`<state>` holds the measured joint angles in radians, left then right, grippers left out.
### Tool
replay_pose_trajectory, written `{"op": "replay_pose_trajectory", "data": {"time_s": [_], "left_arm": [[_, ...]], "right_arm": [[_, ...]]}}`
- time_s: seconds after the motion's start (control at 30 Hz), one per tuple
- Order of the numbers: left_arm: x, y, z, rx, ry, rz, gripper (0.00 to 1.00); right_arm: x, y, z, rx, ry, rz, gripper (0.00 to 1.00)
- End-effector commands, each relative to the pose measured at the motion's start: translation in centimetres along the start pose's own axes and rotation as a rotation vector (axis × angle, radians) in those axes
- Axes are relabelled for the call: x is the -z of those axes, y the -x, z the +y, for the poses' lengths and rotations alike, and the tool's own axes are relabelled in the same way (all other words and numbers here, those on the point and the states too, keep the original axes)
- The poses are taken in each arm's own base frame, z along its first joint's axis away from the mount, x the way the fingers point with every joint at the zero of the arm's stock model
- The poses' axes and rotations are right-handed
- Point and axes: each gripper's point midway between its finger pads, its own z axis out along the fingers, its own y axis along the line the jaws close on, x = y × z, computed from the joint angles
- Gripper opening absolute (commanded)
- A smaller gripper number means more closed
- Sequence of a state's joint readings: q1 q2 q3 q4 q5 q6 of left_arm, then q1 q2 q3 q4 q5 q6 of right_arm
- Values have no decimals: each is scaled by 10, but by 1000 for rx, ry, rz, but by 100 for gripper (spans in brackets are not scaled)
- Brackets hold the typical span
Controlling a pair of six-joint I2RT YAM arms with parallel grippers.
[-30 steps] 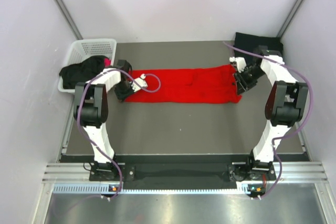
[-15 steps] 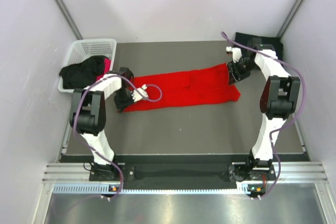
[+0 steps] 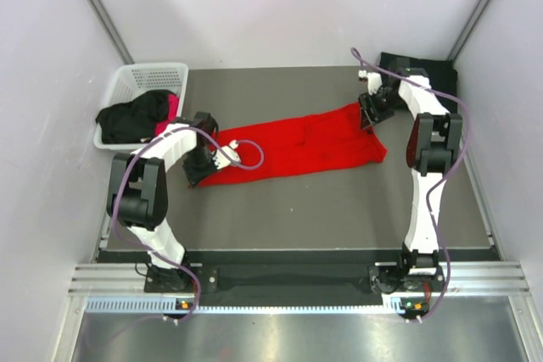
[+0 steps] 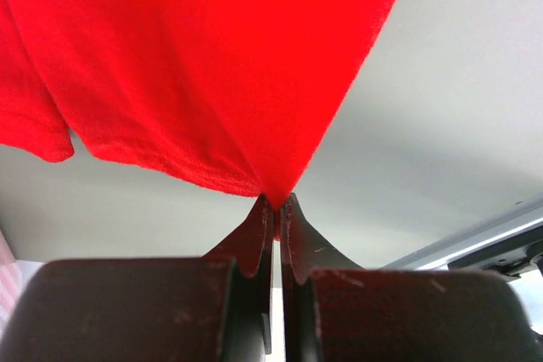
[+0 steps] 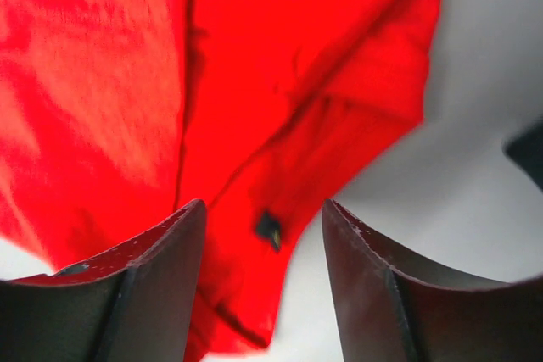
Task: Fold and stack the t-shirts
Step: Fold the tshirt
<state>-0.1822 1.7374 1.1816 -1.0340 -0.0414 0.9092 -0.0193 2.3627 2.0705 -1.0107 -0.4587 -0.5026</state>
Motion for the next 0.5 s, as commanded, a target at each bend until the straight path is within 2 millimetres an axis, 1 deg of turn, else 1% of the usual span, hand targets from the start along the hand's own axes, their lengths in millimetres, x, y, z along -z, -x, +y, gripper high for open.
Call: {"op": "replay_pose_trajectory", "data": {"time_s": [0.0,0.13,0.2,0.23,0.33,0.4,0.47], "left_arm": [[8,-2,-8,9,-10,15,0],[7,5,-6,16,-10,9,0],[6,6,-6,15,-10,13,0],[6,7,-6,15,-11,12,0],[5,6,-8,16,-16,23,0],[3,3,-9,17,-19,33,0],[3,1,-11,20,-22,42,0]], "right_arm": [[-13,24,18,47,19,-24,59],[-24,24,26,57,31,-1,61],[-28,25,25,58,22,7,62],[-33,22,25,58,16,22,61],[-38,20,12,54,-61,52,57],[-37,15,1,34,-130,74,56],[-37,15,-7,30,-171,77,55]]}}
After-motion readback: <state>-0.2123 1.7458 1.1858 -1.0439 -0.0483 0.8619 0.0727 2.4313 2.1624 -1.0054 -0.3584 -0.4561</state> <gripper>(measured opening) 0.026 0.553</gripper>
